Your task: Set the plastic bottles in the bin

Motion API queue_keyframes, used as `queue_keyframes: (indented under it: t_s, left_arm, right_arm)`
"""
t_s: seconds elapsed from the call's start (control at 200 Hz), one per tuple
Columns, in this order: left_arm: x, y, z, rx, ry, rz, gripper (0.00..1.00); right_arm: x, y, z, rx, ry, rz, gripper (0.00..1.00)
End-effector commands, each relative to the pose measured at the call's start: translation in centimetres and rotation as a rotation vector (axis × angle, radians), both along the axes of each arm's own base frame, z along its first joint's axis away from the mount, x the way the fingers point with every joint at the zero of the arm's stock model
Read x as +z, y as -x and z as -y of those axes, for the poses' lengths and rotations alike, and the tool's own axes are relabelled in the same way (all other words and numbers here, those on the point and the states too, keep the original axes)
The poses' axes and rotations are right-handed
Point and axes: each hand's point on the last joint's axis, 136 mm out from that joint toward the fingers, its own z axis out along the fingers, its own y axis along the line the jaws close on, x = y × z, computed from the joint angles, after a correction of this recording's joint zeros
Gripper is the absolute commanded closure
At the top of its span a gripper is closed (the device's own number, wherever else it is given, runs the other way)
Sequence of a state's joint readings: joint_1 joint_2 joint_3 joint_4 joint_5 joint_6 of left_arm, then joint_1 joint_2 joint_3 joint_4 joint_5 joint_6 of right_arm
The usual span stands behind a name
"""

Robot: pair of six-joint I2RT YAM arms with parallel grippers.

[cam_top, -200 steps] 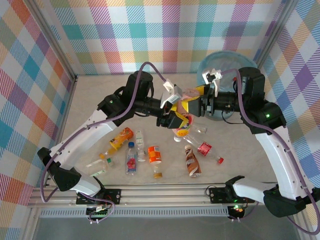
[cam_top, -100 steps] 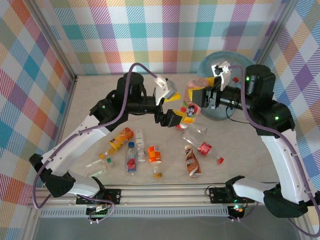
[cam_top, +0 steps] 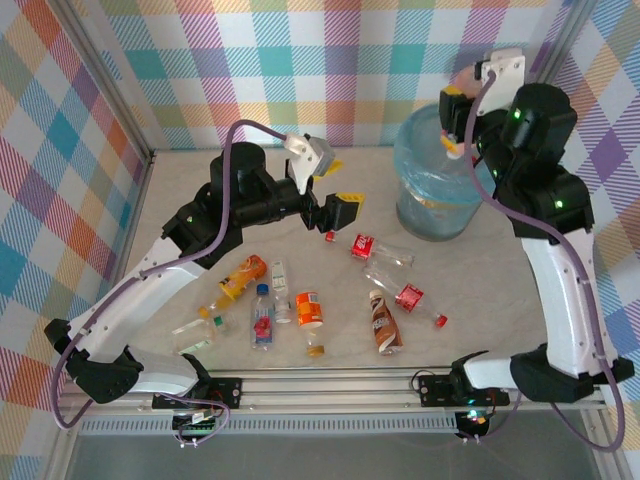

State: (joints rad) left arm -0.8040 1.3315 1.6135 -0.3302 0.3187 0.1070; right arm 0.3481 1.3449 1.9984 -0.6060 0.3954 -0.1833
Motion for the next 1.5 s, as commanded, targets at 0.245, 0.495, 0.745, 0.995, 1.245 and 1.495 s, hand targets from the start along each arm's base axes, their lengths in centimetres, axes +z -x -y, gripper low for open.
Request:
queue_keyframes:
  t_s: [0.245,0.495,0.745,0.995,1.245,1.495]
  left_arm:
    - [-1.2,-1.0,0.3,0.055,0.005,-0.051,0.15]
    - [-3.3,-1.9,0.4,0.091,-0.025,-0.077,0.15]
    - [-5.0,-2.5,0.6,0.108,-0.051,-0.096,0.15]
    - [-5.0,-3.0,0.7,0.109,-0.036,-0.086,0.15]
    - [-5.8,-3.5,0.2,0.124,-0.041,-0.091,0.15]
    - [-6.0,-3.8,-0.2,0.136,-0.038,-0.095,0.15]
  right_arm:
    - [-3.8,-6.1,3.5,-0.255,0.145,-0.051,0.57]
    - [-8.8,-7.5,3.7,-0.279,0.144,-0.111,0.58]
    - [-13.3,-7.9,4.5,-0.336,0.124,-0.148,0.55]
    - [-17.9,-8.6,5.7,-0.414,0.096,-0.244,0.51]
    - [-22.1,-9.2,7.4,-0.503,0.036,-0.289,0.45]
    - [-24.9,-10.7,8.5,-0.539,0.006,-0.322,0.44]
